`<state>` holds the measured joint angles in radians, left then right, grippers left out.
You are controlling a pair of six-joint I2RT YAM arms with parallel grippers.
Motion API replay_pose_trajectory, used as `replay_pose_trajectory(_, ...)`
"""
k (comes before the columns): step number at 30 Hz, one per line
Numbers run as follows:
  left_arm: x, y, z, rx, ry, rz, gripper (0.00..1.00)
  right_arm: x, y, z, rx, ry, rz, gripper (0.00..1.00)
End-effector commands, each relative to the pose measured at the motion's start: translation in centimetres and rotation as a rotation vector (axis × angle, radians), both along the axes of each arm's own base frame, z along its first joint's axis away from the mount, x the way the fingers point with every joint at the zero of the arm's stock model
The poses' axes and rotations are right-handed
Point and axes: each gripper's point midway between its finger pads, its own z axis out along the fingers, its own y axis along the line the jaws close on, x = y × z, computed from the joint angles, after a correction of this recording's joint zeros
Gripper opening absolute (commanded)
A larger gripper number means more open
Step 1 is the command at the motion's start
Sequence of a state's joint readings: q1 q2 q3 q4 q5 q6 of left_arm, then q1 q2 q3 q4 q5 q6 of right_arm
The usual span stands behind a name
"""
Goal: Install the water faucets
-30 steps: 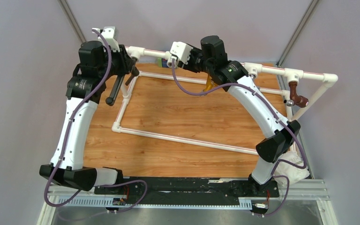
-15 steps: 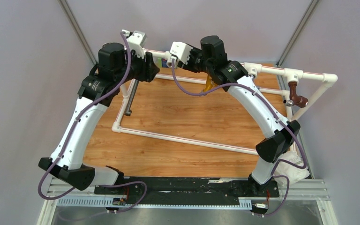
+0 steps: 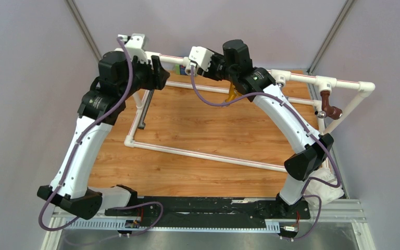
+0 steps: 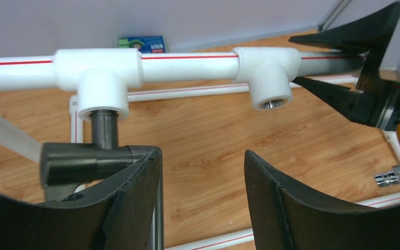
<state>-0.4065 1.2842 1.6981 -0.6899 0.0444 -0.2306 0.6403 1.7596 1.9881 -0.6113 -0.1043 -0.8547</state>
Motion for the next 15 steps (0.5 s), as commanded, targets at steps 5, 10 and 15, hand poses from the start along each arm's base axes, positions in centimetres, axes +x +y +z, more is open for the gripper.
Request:
replay_pose_trajectory(5,-0.1,7.8,5.0,-0.214,-0.122,0.225,0.80,-1.9,3.4,-2.4,0.089,0.130,0.074,0.08)
replay_pose_trajectory(10,1.1,9.7,2.4,-0.376,-0.074,0.250,0.84,-1.9,3.3,-2.2,0.091,0.124,0.073,0.08)
replay_pose_trajectory(15,2.0,7.4,1.0,-0.461,-0.022,0.139,0.84,-1.9,3.4,-2.3,0.092,0.127,0.074,0.08)
